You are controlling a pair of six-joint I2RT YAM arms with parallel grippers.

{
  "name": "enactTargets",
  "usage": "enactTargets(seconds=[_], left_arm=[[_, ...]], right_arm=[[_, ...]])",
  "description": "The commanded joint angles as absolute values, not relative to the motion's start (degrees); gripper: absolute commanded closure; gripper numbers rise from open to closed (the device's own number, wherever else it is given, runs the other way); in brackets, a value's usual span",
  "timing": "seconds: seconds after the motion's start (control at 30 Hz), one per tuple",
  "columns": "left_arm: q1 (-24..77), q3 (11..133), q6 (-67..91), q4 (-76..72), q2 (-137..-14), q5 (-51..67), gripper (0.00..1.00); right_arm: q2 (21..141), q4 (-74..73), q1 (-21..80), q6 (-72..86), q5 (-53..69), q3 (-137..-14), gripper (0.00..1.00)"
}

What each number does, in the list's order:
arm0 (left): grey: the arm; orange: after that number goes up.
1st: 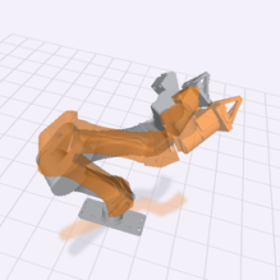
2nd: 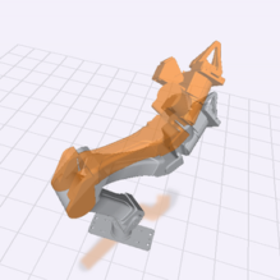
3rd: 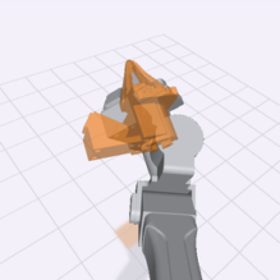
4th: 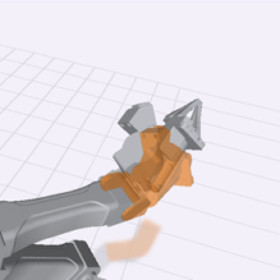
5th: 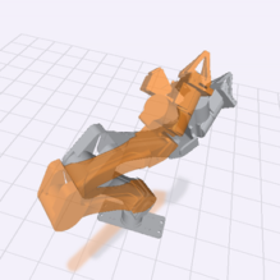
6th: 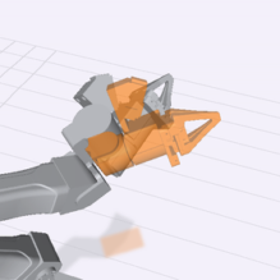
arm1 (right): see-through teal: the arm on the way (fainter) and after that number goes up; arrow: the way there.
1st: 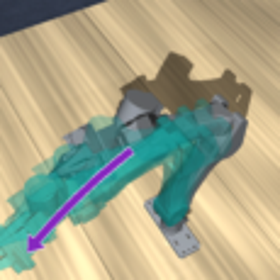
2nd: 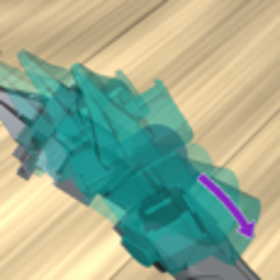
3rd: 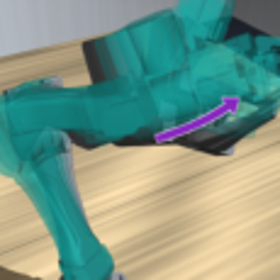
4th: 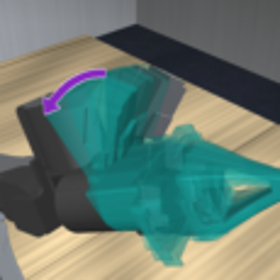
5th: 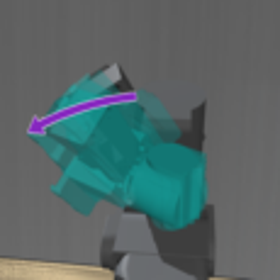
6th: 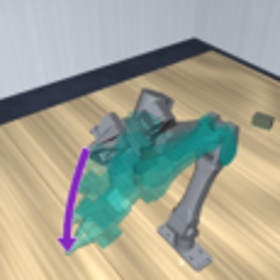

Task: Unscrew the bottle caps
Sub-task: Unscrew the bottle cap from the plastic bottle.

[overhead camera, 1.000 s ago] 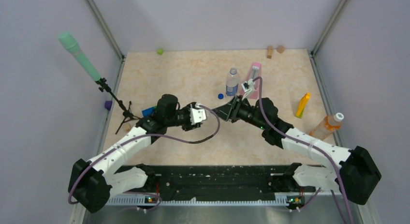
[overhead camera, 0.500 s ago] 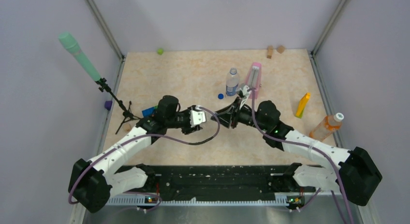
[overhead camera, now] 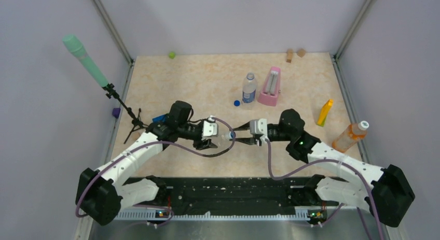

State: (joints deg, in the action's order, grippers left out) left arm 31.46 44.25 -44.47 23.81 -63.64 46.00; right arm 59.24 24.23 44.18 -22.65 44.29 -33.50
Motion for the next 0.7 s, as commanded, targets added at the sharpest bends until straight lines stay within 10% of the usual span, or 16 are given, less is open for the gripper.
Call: enactTargets(seconds=[0.0,0.17,0.33,0.67], left_arm=[[30.28,49.71,-45.07,24.38,-63.04,57.75,1.0],[30.2,49.81,-45.09,24.59,-63.05,56.14,1.0],[30.2,49.64,-44.42,23.67,-62.61,47.96,1.0],[30.45,47.17,-42.89,17.53,-60.29,39.59,1.0]], right_arm=[[59.24,12.96,43.86,-37.31,50.64,-34.8,1.0],[59.14,20.12,43.86,-31.85,49.68,-33.12,0.98],[55.66,40.48,43.86,-12.66,37.26,-26.66,0.58],[49.37,45.89,43.86,21.42,13.64,-24.35,0.39]])
